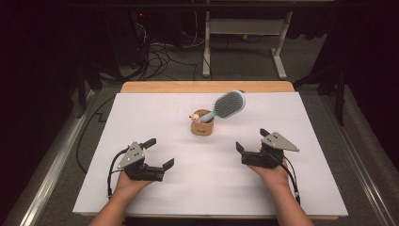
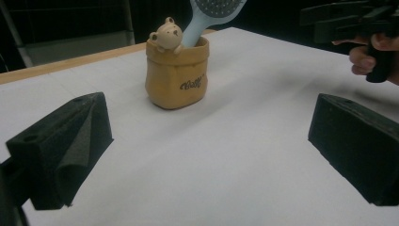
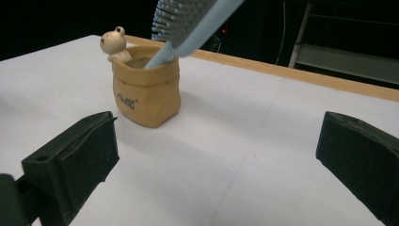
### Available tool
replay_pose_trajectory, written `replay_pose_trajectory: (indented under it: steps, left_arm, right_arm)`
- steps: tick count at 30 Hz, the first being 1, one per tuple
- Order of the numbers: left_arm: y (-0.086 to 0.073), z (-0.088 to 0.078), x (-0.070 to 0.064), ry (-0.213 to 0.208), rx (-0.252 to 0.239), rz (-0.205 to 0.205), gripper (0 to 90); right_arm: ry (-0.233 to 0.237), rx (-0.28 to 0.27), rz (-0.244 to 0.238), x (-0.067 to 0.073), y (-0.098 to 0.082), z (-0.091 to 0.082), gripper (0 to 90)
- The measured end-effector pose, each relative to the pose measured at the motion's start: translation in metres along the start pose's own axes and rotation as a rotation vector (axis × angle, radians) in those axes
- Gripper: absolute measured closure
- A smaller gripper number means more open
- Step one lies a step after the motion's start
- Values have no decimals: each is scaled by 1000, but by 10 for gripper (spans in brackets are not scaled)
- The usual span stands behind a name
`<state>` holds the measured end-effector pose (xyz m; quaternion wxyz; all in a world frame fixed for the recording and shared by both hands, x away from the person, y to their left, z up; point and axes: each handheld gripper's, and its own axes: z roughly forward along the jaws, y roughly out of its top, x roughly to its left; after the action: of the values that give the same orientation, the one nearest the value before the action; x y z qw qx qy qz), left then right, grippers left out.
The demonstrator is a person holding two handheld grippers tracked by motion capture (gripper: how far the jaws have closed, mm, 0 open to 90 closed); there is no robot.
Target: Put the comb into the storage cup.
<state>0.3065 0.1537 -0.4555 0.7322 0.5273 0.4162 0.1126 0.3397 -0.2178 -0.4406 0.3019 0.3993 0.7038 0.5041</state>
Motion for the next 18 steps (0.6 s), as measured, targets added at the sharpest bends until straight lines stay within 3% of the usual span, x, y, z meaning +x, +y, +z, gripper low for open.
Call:
replay_pose_trajectory:
  steps: [3,8,18]
  left_arm:
    - [1,-3,1,5,-2,2,12]
    - [4,-11,3,15,-15,3,12]
    - [9,-34,14,57,-32,-13,12]
  right_arm:
    - [-11,-35,-4,-5,-11,-18,2]
    - [-21,-32,27,-14,-22,-40,2]
    - [-64,-67,37,-26,-41,-85,2]
